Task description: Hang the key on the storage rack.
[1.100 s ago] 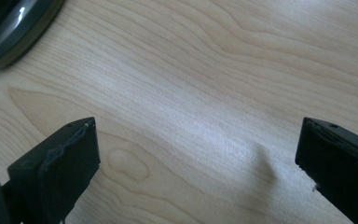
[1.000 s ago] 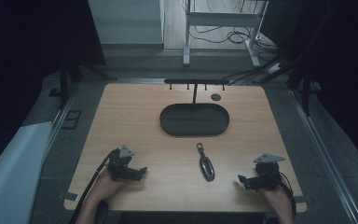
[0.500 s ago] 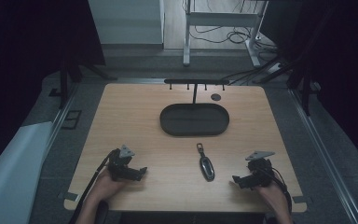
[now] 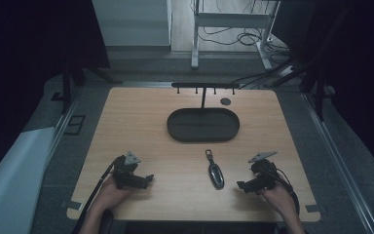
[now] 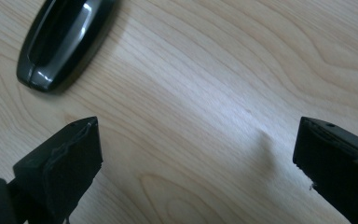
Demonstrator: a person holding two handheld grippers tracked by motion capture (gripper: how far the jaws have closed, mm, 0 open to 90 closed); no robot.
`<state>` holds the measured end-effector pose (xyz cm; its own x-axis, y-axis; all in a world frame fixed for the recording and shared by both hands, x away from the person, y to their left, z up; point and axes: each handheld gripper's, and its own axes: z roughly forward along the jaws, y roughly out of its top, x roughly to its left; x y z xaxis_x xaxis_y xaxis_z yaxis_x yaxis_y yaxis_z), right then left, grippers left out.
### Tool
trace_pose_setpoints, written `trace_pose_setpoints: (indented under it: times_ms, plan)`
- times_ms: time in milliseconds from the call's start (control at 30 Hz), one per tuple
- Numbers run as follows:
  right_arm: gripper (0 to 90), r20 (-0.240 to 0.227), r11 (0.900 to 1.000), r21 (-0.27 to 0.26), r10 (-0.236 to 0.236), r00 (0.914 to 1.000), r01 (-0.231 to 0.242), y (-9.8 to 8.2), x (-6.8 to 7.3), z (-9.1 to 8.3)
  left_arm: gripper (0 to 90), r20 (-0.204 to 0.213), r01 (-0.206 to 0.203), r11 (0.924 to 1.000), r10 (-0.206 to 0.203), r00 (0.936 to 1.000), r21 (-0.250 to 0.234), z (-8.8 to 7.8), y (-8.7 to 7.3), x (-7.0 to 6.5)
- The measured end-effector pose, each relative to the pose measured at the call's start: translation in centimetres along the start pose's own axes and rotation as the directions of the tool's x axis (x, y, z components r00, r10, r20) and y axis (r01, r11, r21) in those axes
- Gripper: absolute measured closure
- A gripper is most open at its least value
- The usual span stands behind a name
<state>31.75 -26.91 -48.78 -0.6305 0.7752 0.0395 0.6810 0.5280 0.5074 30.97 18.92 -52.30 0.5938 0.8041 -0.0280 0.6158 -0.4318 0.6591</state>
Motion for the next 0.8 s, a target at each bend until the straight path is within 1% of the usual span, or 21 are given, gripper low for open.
trace_pose_setpoints:
  times_ms: [33,100,133,200,267,300,367,500,567,733,767,800]
  plan:
    - [1.9,-0.002,1.000,0.010,-0.009,1.0000,0.009,0.5,0.2,0.1,0.0,0.000,0.001,1.0000,-0.001,1.0000,-0.001,0.0,0.0,0.0]
    - [2.6,-0.002,1.000,0.026,-0.015,0.9999,0.015,1.0,0.4,0.2,0.0,0.000,0.001,1.0000,-0.001,1.0000,-0.001,0.0,0.0,0.0]
    - [2.6,-0.002,1.000,0.026,-0.015,0.9999,0.015,1.0,0.4,0.2,0.0,0.000,0.001,1.0000,-0.001,1.0000,-0.001,0.0,0.0,0.0]
    - [6.8,0.005,0.998,0.054,-0.022,0.9998,0.021,1.6,0.7,0.2,0.0,0.000,0.001,1.0000,-0.001,1.0000,-0.001,0.0,0.0,0.0]
    - [7.7,0.010,0.996,0.075,-0.040,0.9992,0.039,2.2,0.9,0.2,0.0,0.000,0.001,1.0000,-0.001,1.0000,-0.001,0.0,0.0,0.0]
    - [9.1,0.001,0.995,0.094,-0.040,0.9992,0.040,2.6,1.1,0.3,0.0,0.000,0.001,1.0000,-0.001,1.0000,-0.001,0.0,0.0,0.0]
    - [9.1,-0.005,0.994,0.104,-0.039,0.9992,0.040,2.7,1.2,0.3,0.0,0.001,0.002,1.0000,-0.002,1.0000,-0.001,0.0,0.0,0.0]
    - [10.4,-0.031,0.988,0.150,-0.019,0.9993,0.024,3.5,1.3,0.6,0.0,0.001,0.002,1.0000,-0.002,1.0000,0.000,0.0,0.0,0.0]
    - [10.7,-0.041,0.985,0.171,-0.024,0.9989,0.030,3.9,1.5,0.8,0.0,0.001,0.002,1.0000,-0.002,1.0000,-0.001,0.0,0.0,0.0]
    - [12.4,-0.049,0.976,0.213,-0.035,0.9982,0.045,4.9,2.0,1.1,0.0,0.001,0.001,1.0000,-0.001,1.0000,0.001,0.0,0.0,0.0]
    - [13.0,-0.053,0.973,0.227,-0.038,0.9979,0.049,5.4,2.3,1.3,0.0,0.001,0.001,1.0000,-0.001,1.0000,0.001,0.0,0.0,0.0]
    - [13.0,-0.053,0.973,0.227,-0.038,0.9979,0.049,5.4,2.3,1.3,0.0,0.001,0.002,1.0000,-0.002,1.0000,0.001,0.0,0.0,0.0]
